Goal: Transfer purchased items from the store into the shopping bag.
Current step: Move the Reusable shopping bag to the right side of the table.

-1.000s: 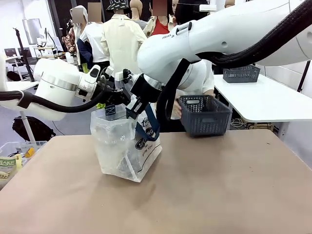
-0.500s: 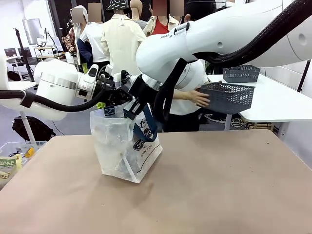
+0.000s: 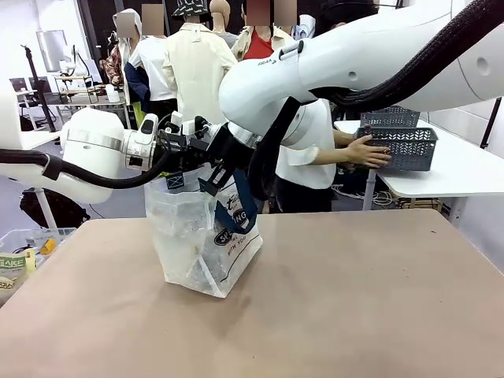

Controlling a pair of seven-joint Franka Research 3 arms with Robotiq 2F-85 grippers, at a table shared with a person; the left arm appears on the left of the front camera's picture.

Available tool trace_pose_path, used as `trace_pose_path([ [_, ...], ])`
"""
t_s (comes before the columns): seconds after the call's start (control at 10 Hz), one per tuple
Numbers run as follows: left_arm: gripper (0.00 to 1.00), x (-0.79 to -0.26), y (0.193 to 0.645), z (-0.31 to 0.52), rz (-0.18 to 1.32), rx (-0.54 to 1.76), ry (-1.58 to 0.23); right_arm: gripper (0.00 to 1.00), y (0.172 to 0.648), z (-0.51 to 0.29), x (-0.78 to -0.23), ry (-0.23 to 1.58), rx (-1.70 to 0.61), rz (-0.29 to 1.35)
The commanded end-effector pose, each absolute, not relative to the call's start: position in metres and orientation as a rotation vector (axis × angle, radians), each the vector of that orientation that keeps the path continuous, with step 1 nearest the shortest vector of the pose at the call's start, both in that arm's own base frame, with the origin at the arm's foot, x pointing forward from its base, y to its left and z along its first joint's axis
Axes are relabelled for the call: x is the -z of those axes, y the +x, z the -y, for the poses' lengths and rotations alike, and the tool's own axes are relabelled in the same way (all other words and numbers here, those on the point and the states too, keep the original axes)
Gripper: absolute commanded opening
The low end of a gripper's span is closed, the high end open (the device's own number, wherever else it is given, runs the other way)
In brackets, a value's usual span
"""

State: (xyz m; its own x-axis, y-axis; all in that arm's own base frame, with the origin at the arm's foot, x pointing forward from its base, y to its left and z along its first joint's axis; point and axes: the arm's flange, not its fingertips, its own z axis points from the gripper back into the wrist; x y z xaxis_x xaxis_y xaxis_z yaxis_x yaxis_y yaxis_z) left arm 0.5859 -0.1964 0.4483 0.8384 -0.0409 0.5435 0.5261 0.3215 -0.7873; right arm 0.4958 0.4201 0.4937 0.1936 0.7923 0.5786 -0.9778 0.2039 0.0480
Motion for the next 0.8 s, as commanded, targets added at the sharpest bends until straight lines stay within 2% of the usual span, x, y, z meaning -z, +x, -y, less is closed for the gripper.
trace_pose_path([
  [0.0, 0.61, -0.4454, 0.5917, 0.1922, 0.486, 0.398, -1.284, 0.0, 0.5014, -0.4271, -0.4979, 0.474, -1.312, 0.482],
  [0.7, 0.61, -0.4424, 0.5937, 0.187, 0.468, 0.491, -1.457, 0.0, 0.5025, -0.4294, -0.4974, 0.469, -1.31, 0.477],
])
